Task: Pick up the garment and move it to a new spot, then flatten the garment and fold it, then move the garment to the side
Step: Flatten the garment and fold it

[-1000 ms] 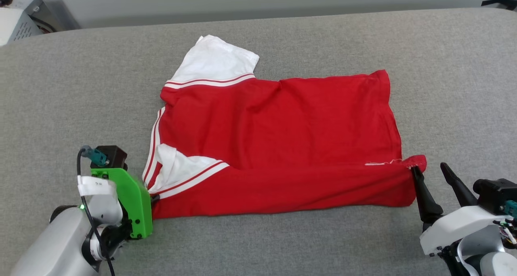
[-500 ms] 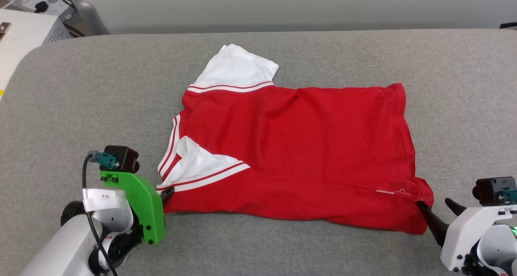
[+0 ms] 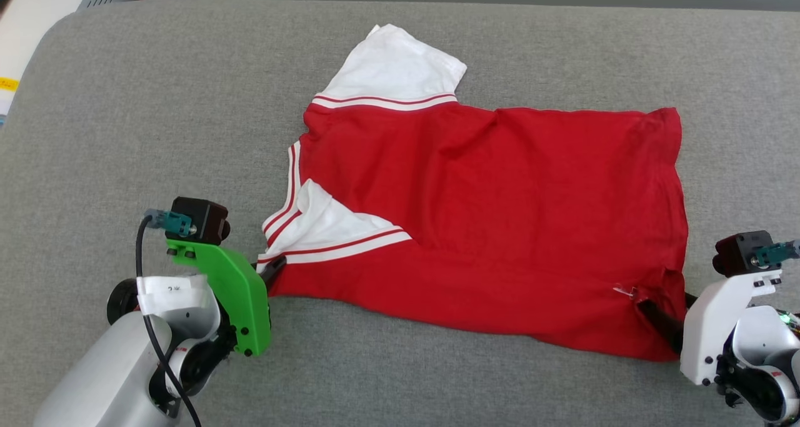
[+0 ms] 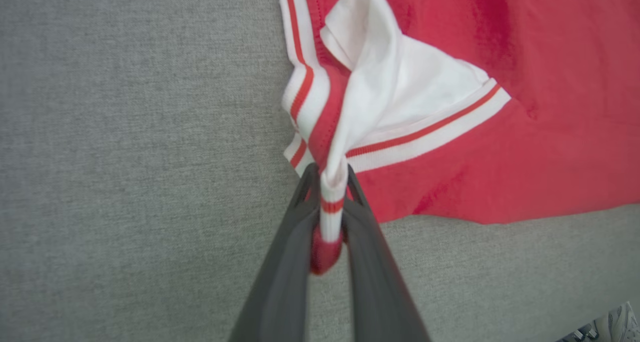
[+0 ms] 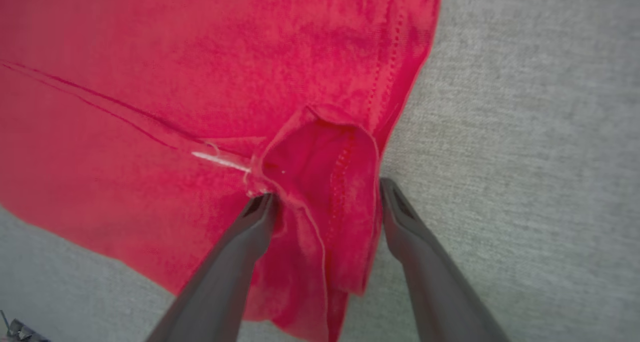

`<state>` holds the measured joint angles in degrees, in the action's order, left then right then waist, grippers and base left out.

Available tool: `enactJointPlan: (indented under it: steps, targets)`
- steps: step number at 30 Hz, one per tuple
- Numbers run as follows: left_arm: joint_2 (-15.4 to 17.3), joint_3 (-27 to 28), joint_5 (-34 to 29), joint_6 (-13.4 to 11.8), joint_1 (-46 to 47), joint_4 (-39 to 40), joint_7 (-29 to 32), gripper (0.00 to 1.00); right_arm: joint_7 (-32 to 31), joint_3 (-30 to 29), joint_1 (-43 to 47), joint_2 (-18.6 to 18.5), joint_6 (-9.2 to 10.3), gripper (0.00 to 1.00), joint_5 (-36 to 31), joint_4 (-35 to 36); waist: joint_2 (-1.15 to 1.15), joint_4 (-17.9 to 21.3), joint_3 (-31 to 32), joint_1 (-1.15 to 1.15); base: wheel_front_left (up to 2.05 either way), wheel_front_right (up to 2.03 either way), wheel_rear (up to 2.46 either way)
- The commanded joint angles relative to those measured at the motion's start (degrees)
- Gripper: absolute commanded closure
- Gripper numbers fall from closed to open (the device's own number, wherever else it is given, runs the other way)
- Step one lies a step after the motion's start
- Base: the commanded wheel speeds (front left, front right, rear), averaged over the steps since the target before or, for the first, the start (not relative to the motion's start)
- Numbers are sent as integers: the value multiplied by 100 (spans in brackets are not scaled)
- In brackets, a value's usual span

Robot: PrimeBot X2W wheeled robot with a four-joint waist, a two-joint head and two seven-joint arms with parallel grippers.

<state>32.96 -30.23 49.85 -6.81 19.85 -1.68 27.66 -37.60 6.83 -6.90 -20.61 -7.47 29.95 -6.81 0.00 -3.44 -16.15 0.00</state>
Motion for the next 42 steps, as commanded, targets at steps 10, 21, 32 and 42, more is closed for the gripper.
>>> enactJointPlan:
  steps: [10, 21, 32, 42]
  targets:
    - [-21, -29, -50, 37, 24, -45, -142, 100, -456, 260, -46, 97, -2, 100, 232, -288, 0, -25, 27, 0, 0, 0, 0]
    - [108, 15, -54, -61, -383, 101, -357, 100, -258, -110, -12, 36, -2, 100, 137, 262, 0, 67, 706, 0, 0, 0, 0]
    - [431, 65, 141, -565, -1499, 727, -264, 100, -572, -425, 925, 197, -2, 100, 165, 784, 0, 68, 1462, 0, 0, 0, 0]
    - [123, -5, 670, -614, -2287, 118, -289, 100, -324, -640, 1698, 651, -2, 100, 23, 567, 0, 85, 1428, 0, 0, 0, 0]
